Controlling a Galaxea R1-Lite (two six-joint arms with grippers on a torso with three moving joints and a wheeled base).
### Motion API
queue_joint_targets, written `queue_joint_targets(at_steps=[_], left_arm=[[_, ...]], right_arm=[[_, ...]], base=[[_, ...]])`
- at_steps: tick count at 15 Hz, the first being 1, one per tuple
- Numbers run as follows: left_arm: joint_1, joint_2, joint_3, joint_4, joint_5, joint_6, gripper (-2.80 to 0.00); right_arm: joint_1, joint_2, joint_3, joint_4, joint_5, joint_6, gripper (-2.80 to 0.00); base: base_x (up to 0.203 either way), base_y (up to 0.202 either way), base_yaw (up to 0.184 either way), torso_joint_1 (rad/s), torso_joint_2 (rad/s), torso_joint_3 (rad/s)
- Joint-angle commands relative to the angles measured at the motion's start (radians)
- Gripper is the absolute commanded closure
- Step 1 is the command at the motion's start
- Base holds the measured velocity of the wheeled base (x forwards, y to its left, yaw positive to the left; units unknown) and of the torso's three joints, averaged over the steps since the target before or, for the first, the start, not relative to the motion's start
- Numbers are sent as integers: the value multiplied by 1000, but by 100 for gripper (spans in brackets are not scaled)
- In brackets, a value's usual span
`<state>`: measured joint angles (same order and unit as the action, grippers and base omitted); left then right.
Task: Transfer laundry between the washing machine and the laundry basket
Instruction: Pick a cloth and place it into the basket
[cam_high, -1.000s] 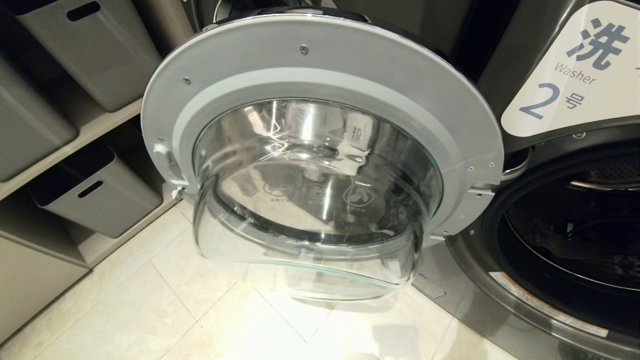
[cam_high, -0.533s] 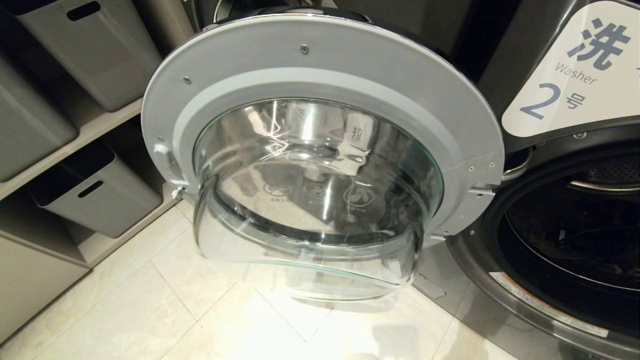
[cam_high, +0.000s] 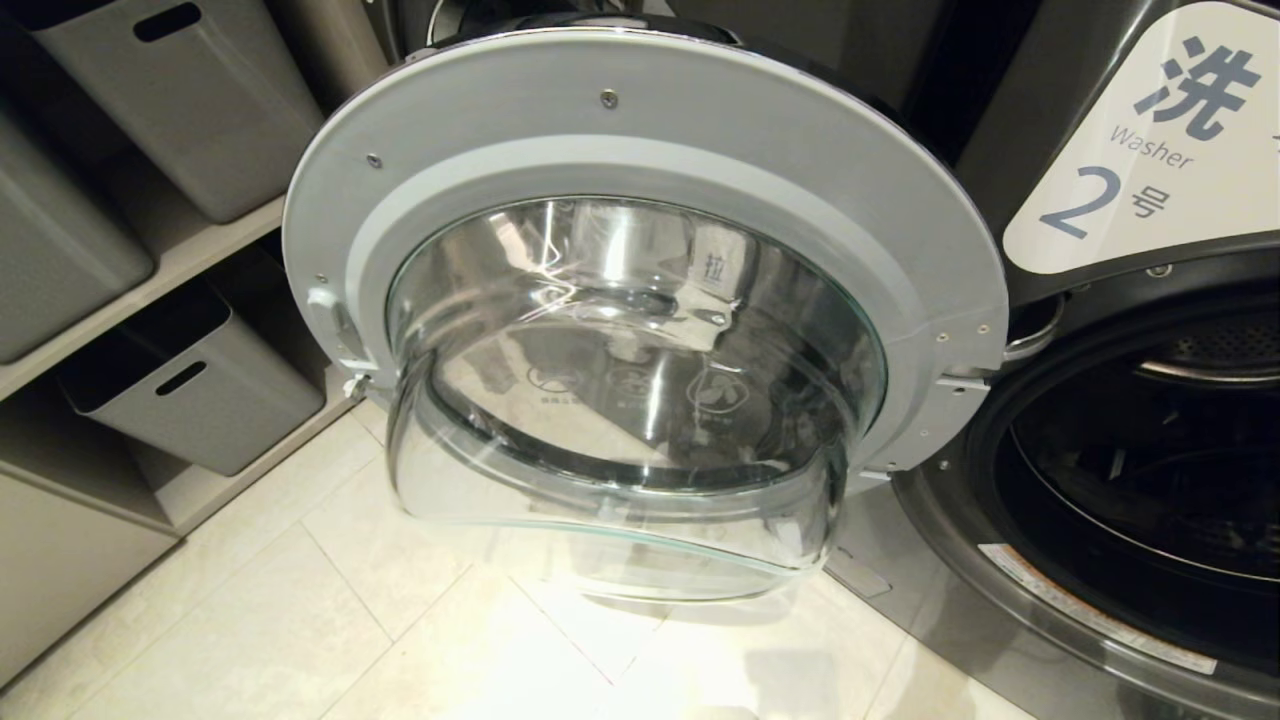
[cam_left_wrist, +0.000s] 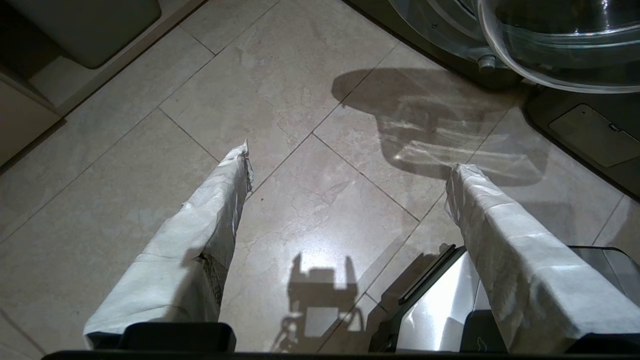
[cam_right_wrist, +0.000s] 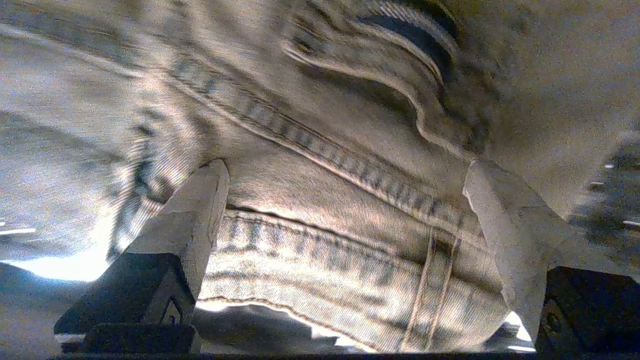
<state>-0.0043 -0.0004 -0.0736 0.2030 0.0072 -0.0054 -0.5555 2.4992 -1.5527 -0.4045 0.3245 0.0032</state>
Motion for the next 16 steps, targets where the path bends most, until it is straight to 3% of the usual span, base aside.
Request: queue_joint_targets(at_steps=[1, 10, 14, 16], left_arm=[[0, -2, 0, 1, 0, -1, -280], [0, -1, 0, 1, 0, -1, -280], [0, -3, 0, 1, 0, -1, -280], [1, -3, 0, 1, 0, -1, -280]], right_arm=[[0, -35, 13, -2, 30, 21, -280], [2, -23, 67, -12, 31, 8, -280], [4, 52, 60, -181, -15, -10, -280], [5, 49, 60, -182, -15, -2, -280]], base=[[0, 0, 0, 0, 0, 0], [0, 0, 0, 0, 0, 0], [0, 0, 0, 0, 0, 0], [0, 0, 0, 0, 0, 0]])
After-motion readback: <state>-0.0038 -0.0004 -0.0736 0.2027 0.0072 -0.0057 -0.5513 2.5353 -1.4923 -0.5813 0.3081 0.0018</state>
